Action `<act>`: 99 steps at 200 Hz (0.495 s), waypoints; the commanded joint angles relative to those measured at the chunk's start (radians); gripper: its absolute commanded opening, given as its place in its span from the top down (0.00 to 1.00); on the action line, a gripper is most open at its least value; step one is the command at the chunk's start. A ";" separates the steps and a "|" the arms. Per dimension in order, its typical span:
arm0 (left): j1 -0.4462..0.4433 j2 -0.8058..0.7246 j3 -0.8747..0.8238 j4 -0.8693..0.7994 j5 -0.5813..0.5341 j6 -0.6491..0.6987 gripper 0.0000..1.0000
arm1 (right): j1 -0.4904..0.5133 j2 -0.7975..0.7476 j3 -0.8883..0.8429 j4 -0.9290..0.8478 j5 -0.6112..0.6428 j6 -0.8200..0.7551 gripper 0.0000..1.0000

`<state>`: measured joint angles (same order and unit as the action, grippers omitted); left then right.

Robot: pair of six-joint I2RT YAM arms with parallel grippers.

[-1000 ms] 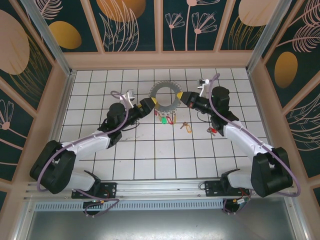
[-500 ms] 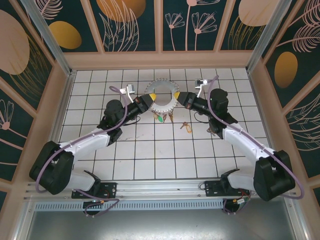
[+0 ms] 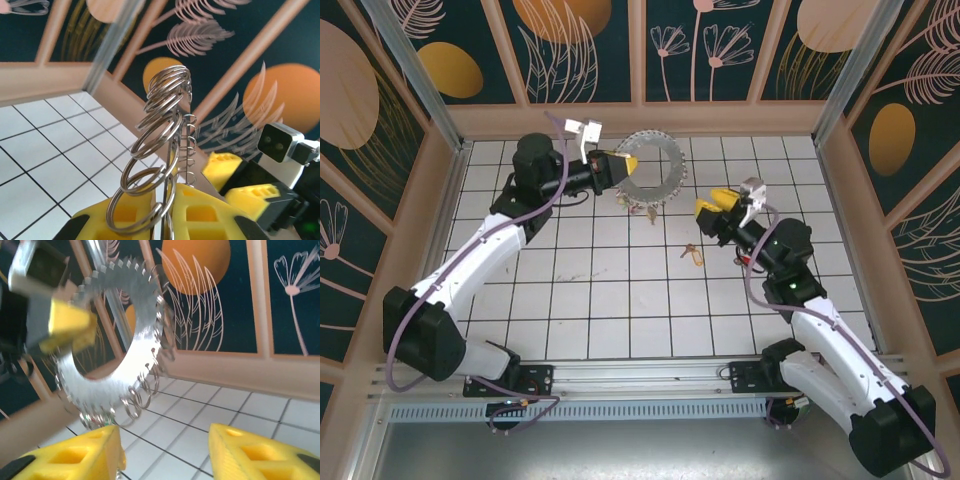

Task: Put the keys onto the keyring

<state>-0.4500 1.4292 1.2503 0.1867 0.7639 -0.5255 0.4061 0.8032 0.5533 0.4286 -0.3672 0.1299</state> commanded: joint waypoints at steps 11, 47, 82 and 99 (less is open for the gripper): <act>0.002 0.054 0.127 -0.233 0.140 0.153 1.00 | 0.026 -0.046 -0.037 0.044 -0.036 -0.280 0.58; 0.002 0.066 0.159 -0.235 0.176 0.163 1.00 | 0.176 -0.050 -0.101 0.103 0.071 -0.465 0.63; 0.003 0.070 0.158 -0.235 0.232 0.199 1.00 | 0.225 -0.042 -0.139 0.143 0.166 -0.523 0.68; 0.002 0.067 0.155 -0.241 0.251 0.222 1.00 | 0.229 -0.046 -0.142 0.119 0.187 -0.556 0.69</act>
<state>-0.4500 1.4982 1.3693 -0.0578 0.9424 -0.3588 0.6224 0.7628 0.4225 0.4984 -0.2539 -0.3298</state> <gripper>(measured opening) 0.122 0.319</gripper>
